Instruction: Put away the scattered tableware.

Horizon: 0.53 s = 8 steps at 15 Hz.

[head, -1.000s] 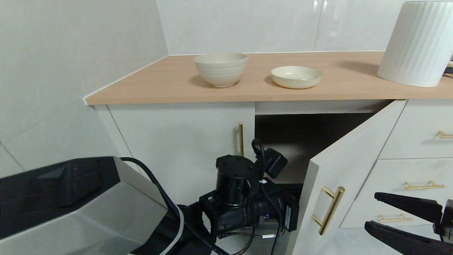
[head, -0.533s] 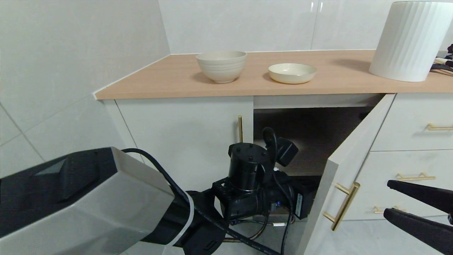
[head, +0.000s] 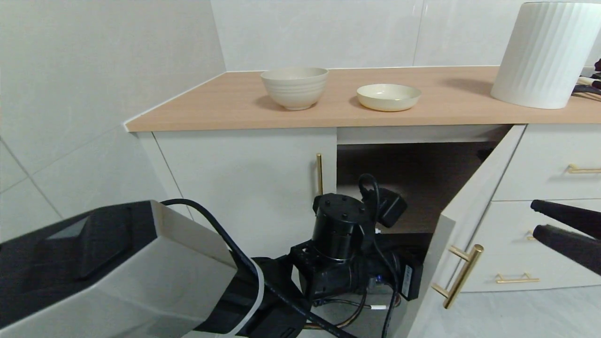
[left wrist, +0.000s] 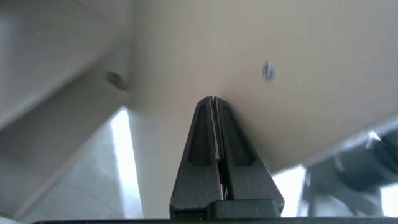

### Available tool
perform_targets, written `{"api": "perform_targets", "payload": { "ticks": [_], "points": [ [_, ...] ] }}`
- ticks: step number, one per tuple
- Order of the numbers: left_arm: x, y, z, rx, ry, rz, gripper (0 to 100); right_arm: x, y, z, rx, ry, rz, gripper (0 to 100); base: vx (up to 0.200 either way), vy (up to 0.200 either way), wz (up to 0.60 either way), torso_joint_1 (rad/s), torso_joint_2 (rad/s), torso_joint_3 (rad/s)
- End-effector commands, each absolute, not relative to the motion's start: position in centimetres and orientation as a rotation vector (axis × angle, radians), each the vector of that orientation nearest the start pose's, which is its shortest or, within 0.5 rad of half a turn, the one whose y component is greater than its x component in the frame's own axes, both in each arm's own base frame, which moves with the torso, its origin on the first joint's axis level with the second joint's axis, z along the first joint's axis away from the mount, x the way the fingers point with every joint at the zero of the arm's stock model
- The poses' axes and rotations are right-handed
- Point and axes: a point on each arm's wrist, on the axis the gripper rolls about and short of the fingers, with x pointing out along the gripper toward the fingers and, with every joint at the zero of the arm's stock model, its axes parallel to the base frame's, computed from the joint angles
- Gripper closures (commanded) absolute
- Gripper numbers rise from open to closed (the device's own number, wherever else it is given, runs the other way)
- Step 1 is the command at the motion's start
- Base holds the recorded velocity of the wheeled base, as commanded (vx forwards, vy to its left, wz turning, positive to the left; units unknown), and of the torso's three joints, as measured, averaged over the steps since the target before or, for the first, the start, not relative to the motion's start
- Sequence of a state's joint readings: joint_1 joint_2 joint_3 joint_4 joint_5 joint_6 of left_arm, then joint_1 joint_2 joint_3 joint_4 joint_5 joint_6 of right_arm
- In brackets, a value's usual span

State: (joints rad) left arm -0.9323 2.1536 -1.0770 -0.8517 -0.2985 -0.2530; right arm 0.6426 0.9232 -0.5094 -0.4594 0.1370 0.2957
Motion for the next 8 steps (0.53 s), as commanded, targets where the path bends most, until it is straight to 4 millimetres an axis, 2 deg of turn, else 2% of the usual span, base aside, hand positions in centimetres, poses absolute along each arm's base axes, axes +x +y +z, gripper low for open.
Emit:
{"api": "perform_targets", "payload": {
  "ticks": [1, 4, 6, 8],
  "points": [
    [23.0, -34.6, 11.3, -0.141, 0.378, -1.225, 100, 8.7, 6.8, 25.5, 0.303, 0.027, 0.782, 0, 0.0, 0.0, 0.0, 0.0, 0.0, 0.0],
    [22.1, -36.3, 11.7, -0.126, 0.403, -1.26, 100, 8.7, 6.8, 26.2, 0.309, 0.005, 0.783, 0, 0.0, 0.0, 0.0, 0.0, 0.0, 0.0],
    [20.3, -38.2, 12.8, -0.123, 0.394, -1.32, 100, 8.7, 6.8, 26.2, 0.309, 0.003, 0.785, 0, 0.0, 0.0, 0.0, 0.0, 0.0, 0.0],
    [16.7, -41.6, 14.1, -0.125, 0.369, -1.432, 100, 8.6, 6.7, 26.5, 0.313, -0.01, 0.787, 0, 0.0, 0.0, 0.0, 0.0, 0.0, 0.0]
  ]
}}
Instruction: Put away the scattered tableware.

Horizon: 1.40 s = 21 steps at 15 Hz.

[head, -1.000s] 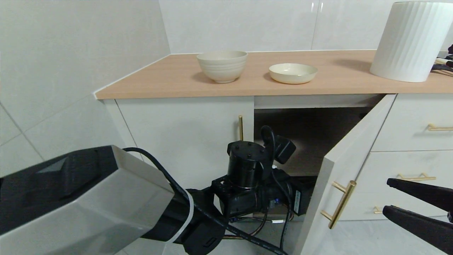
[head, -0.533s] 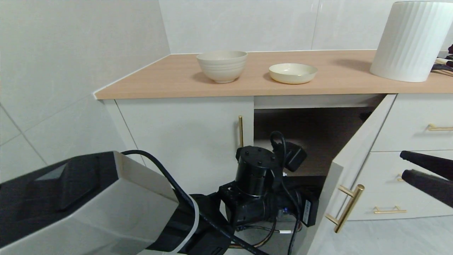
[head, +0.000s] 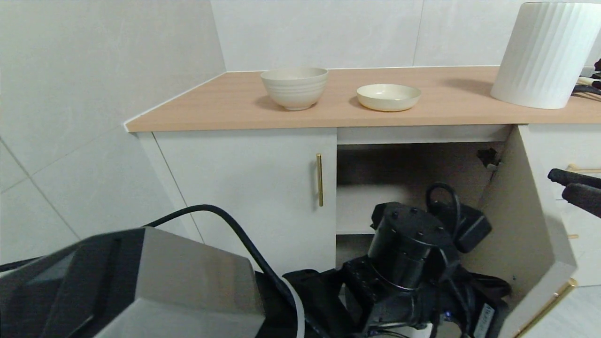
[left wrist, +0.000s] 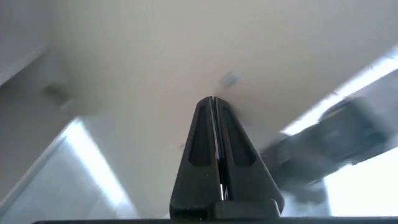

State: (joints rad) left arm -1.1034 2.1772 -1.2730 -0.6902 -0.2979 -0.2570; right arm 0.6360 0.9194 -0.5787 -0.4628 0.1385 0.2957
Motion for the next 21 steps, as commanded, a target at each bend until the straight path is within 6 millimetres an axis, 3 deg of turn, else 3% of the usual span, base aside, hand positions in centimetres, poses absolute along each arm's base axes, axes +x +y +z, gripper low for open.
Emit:
{"api": "perform_targets", "payload": {
  "ticks": [1, 4, 7, 9, 11, 12, 15, 18, 19, 21],
  "points": [
    [15.4, -42.3, 14.5, -0.128, 0.358, -1.459, 100, 8.4, 6.6, 26.5, 0.313, -0.014, 0.789, 0, 0.0, 0.0, 0.0, 0.0, 0.0, 0.0],
    [14.1, -41.3, 16.3, -0.16, 0.301, -1.405, 100, 8.2, 6.4, 26.6, 0.316, -0.025, 0.791, 0, 0.0, 0.0, 0.0, 0.0, 0.0, 0.0],
    [16.8, -36.2, 18.9, -0.201, 0.273, -1.298, 100, 8.9, 6.9, 26.2, 0.307, 0.01, 0.784, 0, 0.0, 0.0, 0.0, 0.0, 0.0, 0.0],
    [19.1, -31.5, 20.1, -0.211, 0.255, -1.182, 100, 10.3, 8.0, 25.7, 0.293, 0.066, 0.778, 0, 0.0, 0.0, 0.0, 0.0, 0.0, 0.0],
    [20.8, -25.5, 21.3, -0.219, 0.221, -1.043, 100, 13.2, 9.9, 25.3, 0.27, 0.145, 0.752, 0, 0.0, 0.0, 0.0, 0.0, 0.0, 0.0],
    [21.3, -20.9, 21.9, -0.22, 0.193, -0.932, 100, 15.9, 10.9, 25.0, 0.254, 0.186, 0.711, 0, 0.0, 0.0, 0.0, 0.0, 0.0, 0.0],
    [20.7, -12.7, 21.7, -0.143, 0.137, -0.702, 100, 19.8, 12.1, 24.5, 0.174, 0.263, 0.649, 0, 0.0, 0.0, 0.0, 0.0, 0.0, 0.0],
    [18.4, -9.0, 21.5, -0.104, 0.1, -0.607, 100, 20.6, 12.5, 24.8, 0.142, 0.247, 0.649, 0, 0.0, 0.0, 0.0, 0.0, 0.0, 0.0],
    [17.9, -8.7, 21.4, -0.107, 0.101, -0.606, 0, 20.6, 12.5, 24.6, 0.145, 0.261, 0.643, 0, 0.0, 0.0, 0.0, 0.0, 0.0, 0.0],
    [17.8, -8.7, 21.5, -0.107, 0.095, -0.606, 0, 20.1, 12.2, 25.0, 0.148, 0.241, 0.629, 0, 0.0, 0.0, 0.0, 0.0, 0.0, 0.0]
  ]
}}
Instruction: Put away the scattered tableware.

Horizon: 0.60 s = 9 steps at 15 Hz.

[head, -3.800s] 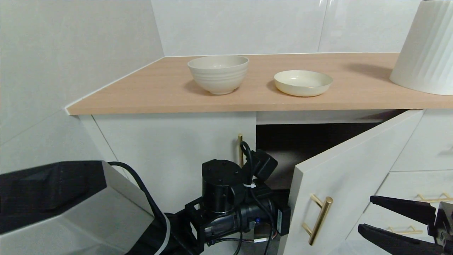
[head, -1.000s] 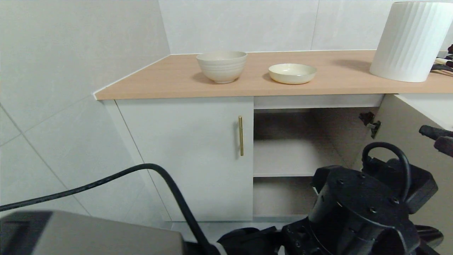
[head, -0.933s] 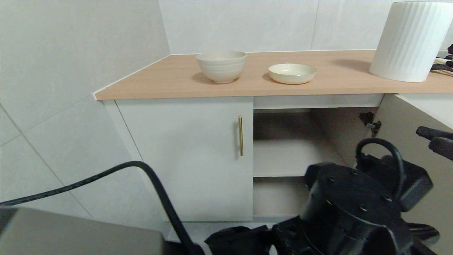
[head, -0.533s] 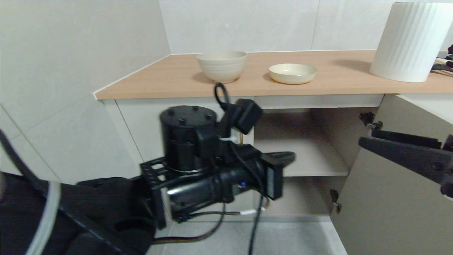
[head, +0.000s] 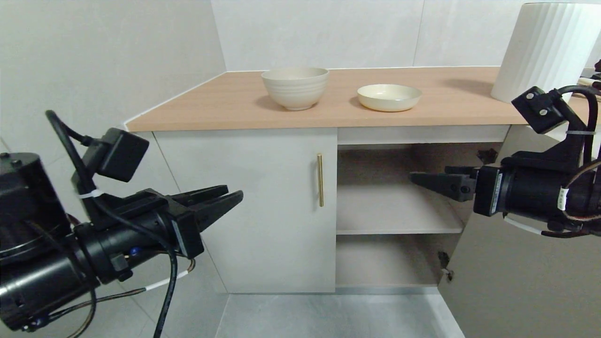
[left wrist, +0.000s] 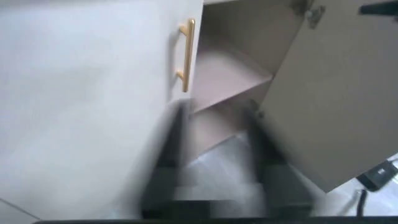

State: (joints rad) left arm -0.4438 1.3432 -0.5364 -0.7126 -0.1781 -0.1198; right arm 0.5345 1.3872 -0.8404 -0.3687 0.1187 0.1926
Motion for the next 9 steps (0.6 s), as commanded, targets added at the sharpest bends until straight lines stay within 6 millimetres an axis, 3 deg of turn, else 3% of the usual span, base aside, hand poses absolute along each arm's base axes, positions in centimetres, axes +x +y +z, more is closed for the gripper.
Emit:
{"api": "perform_targets", "payload": {
  "ticks": [1, 5, 9],
  "points": [
    [17.5, -8.6, 21.8, -0.111, 0.083, -0.605, 0, 19.6, 11.9, 25.5, 0.152, 0.221, 0.631, 0, 0.0, 0.0, 0.0, 0.0, 0.0, 0.0],
    [15.9, -7.0, 23.6, -0.111, 0.128, -0.536, 0, 18.1, 10.8, 26.6, 0.147, 0.231, 0.587, 0, 0.0, 0.0, 0.0, 0.0, 0.0, 0.0],
    [14.9, -6.6, 25.0, -0.107, 0.171, -0.542, 0, 17.8, 10.7, 26.9, 0.148, 0.223, 0.585, 0, 0.0, 0.0, 0.0, 0.0, 0.0, 0.0]
  ]
}}
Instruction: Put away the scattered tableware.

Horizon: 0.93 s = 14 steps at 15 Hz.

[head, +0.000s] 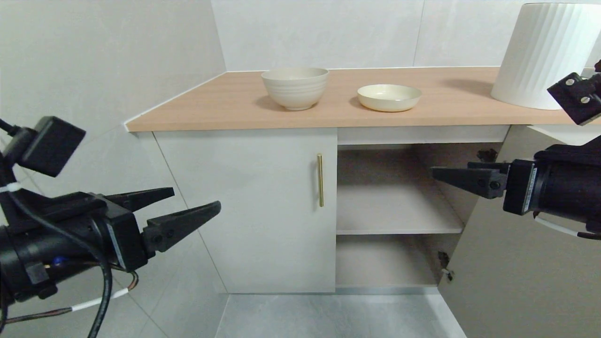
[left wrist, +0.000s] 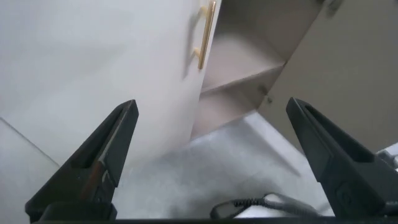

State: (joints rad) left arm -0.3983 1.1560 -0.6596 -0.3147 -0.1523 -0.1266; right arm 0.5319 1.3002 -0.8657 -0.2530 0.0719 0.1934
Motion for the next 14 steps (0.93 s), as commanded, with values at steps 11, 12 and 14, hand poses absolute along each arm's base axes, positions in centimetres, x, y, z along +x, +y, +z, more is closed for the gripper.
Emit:
{"api": "perform_targets", "payload": {
  "ticks": [11, 12, 14],
  "points": [
    [15.4, -6.8, 25.6, -0.109, 0.166, -0.541, 0, 17.7, 10.6, 26.8, 0.146, 0.224, 0.585, 0, 0.109, 0.0, 0.0, 0.001, 0.0, 0.001],
    [15.4, -6.9, 25.8, -0.122, 0.163, -0.54, 0, 17.6, 10.6, 26.9, 0.147, 0.221, 0.587, 0, 0.2, 0.0, 0.0, 0.017, 0.0, 0.007],
    [15.4, -6.8, 25.8, -0.134, 0.164, -0.541, 0, 17.3, 10.4, 27.0, 0.149, 0.212, 0.591, 0, 0.2, 0.0, 0.0, 0.002, 0.0, 0.002]
  ]
}}
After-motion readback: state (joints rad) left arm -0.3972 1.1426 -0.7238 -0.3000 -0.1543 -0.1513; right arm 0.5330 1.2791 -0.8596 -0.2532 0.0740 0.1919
